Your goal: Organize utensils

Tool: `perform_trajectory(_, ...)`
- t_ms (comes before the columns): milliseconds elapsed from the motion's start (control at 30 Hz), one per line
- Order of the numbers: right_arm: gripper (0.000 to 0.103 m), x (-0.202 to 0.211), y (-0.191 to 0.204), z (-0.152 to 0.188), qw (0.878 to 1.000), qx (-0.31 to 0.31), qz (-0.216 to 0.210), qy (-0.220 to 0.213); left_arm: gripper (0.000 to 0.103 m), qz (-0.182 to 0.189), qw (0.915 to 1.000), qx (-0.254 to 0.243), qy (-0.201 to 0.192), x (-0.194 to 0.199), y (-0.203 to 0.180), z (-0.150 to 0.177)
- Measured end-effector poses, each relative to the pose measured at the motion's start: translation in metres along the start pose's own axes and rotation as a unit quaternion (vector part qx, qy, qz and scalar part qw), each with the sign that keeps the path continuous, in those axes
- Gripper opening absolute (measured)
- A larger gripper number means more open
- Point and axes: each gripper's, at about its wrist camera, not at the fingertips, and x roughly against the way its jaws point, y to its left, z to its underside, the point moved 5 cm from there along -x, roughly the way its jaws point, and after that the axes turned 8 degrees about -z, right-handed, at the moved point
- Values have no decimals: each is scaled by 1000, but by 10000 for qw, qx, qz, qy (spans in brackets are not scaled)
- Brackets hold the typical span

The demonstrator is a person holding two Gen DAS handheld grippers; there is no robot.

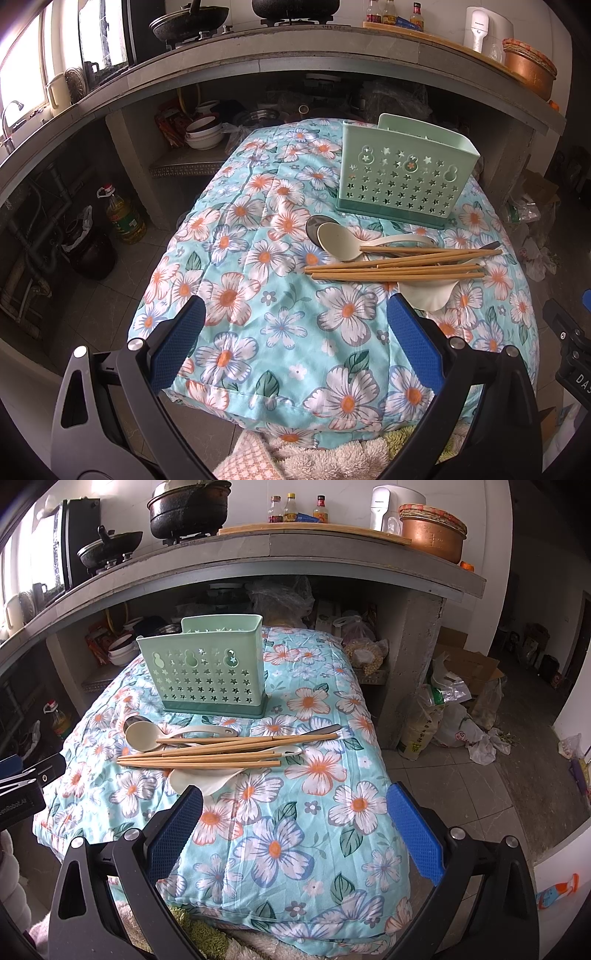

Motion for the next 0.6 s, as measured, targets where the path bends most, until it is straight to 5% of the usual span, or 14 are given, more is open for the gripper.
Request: perform_trajectory(600, 97, -2, 2, 0, 10000, 19, -11, 9, 95, -1, 10000, -9, 25, -1, 0, 2)
